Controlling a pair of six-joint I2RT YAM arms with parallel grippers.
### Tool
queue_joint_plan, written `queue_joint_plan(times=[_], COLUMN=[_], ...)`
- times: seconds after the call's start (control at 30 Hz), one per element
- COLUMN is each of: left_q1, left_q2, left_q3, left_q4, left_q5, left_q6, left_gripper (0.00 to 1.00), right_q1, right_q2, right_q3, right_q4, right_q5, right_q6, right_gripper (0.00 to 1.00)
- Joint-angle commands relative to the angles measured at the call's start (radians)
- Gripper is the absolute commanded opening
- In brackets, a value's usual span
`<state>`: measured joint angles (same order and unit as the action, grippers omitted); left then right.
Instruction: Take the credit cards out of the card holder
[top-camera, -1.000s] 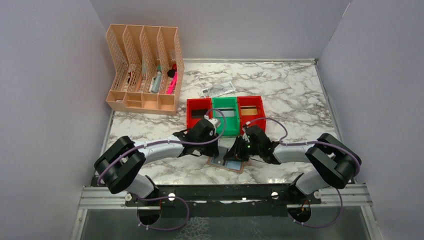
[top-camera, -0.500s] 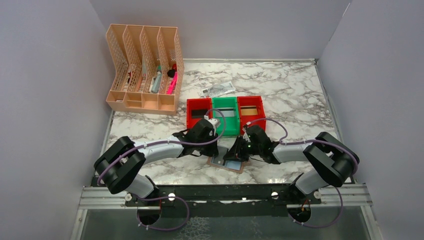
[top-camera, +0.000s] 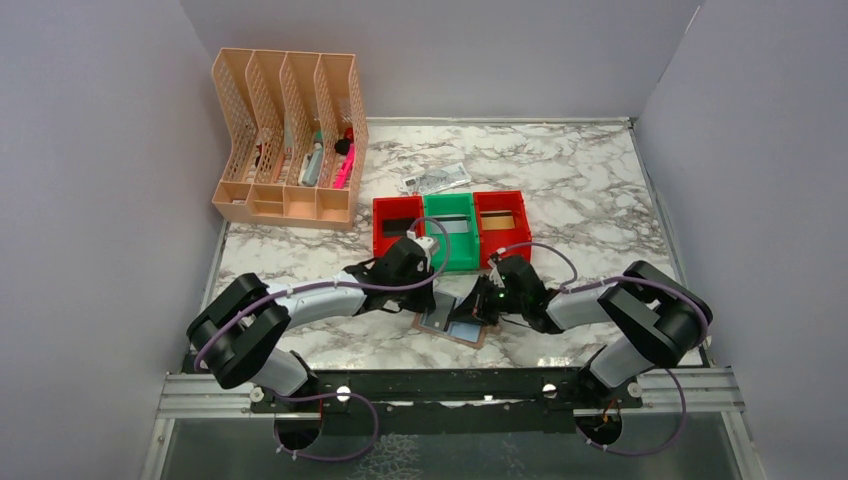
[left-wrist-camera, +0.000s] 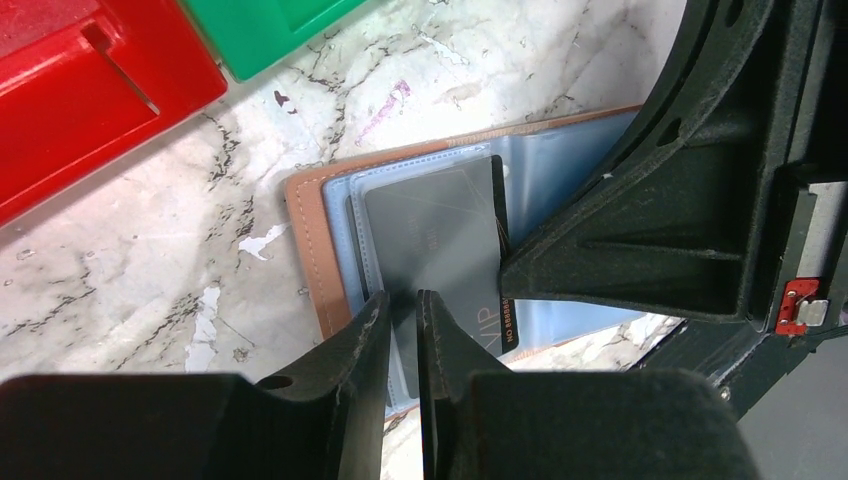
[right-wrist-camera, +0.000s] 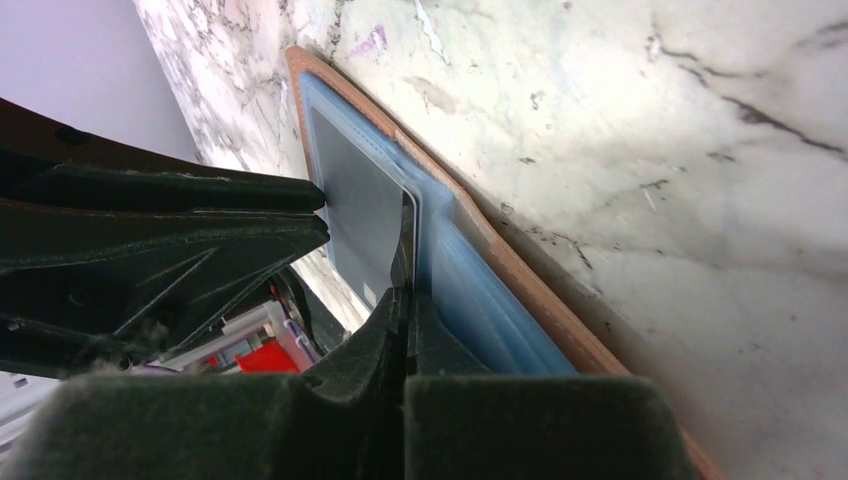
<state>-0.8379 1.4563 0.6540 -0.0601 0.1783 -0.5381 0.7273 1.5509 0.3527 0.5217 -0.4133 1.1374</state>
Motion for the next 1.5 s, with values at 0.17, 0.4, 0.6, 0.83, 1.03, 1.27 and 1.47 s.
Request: queue_joint_plan(times=[0.17, 0.4, 0.6, 0.83, 1.03, 1.27, 1.47], left_q1=[-0.021, -0.021, -0.022, -0.022, -0.023, -0.024, -0.036], left_q2=[-0.011, -0.001, 0.002, -0.031, -0.113, -0.111, -0.007], left_q3=[-0.051, -0.057, -0.057, -0.050, -0.022, -0.027, -0.047], left_q4=[-0.035, -0.033, -0.032, -0.030, -0.006, 0.082, 0.069], left_q5=[0.041, 0.008, 0.007, 0.021, 0.014, 0.104, 0.117], left_q6=[-0.018, -0.027, -0.024, -0.025, -0.034, -0.034, -0.052], left_gripper=[0.18, 0.18, 0.18, 0.20, 0.30, 0.35, 0.35], right_q1=[0.006, 0.004, 0.003, 0.001, 0.001, 0.001, 0.001], right_q2=[-0.039, -0.109, -0.157, -0.187, -0.146, -0.125, -0.128], right_q3=[-0.027, -0.062, -0.080, -0.080, -0.051, -0.045, -0.044], right_q4=[0.047, -0.068, -0.135, -0.159, -0.166, -0.169, -0.169], right_q5=[0.025, 0.058, 0.074, 0.102, 0.112, 0.107, 0.110], right_q6=[0.023, -0.005, -0.019, -0.013, -0.021, -0.030, -0.028], right_gripper=[0.01, 0.01, 0.01, 0.02, 0.02, 0.02, 0.02])
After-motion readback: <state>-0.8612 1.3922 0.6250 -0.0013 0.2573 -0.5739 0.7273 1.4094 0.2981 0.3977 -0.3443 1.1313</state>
